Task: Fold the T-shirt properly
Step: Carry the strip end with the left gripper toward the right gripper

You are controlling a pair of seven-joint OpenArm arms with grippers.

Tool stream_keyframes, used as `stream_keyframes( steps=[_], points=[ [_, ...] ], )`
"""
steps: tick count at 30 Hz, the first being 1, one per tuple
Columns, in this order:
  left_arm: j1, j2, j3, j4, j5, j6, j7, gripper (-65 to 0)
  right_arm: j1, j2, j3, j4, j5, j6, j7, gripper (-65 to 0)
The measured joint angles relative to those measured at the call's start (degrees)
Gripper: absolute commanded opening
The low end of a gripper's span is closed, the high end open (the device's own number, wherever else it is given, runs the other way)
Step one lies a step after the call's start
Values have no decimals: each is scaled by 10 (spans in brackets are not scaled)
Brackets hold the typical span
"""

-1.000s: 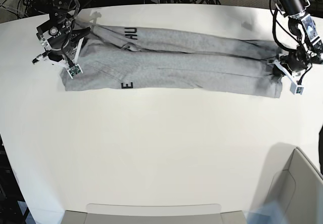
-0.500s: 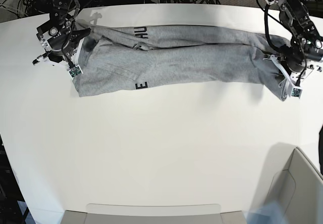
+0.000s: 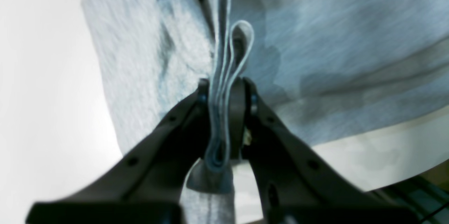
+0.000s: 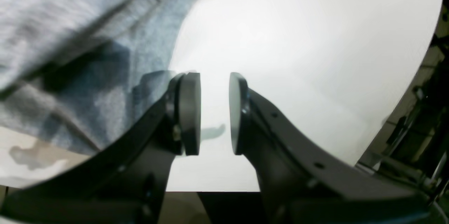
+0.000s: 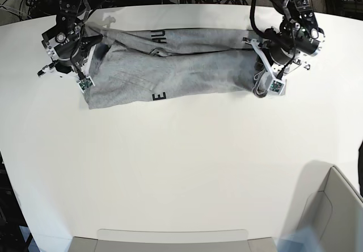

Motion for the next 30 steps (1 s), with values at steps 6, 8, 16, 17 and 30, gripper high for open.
stream_keyframes(
  steps=[6,8,16,17,30],
  points=[
    [0,41,125,1,0,54,2,-650,0,0,-5,0,0,0,0,-505],
    [-1,49,167,1,-7,86,0,-650,0,0,-11,0,-6,0,-1,-505],
    [-8,52,277,1,-3,201,-21,-650,0,0,-21,0,2,0,0,-505],
    [-10,52,279,0,-5,205,-26,-650,0,0,-21,0,2,0,0,-505],
    [-30,49,280,-12,-1,210,-27,-524,-1,0,-21,0,2,0,0,-505]
  ],
)
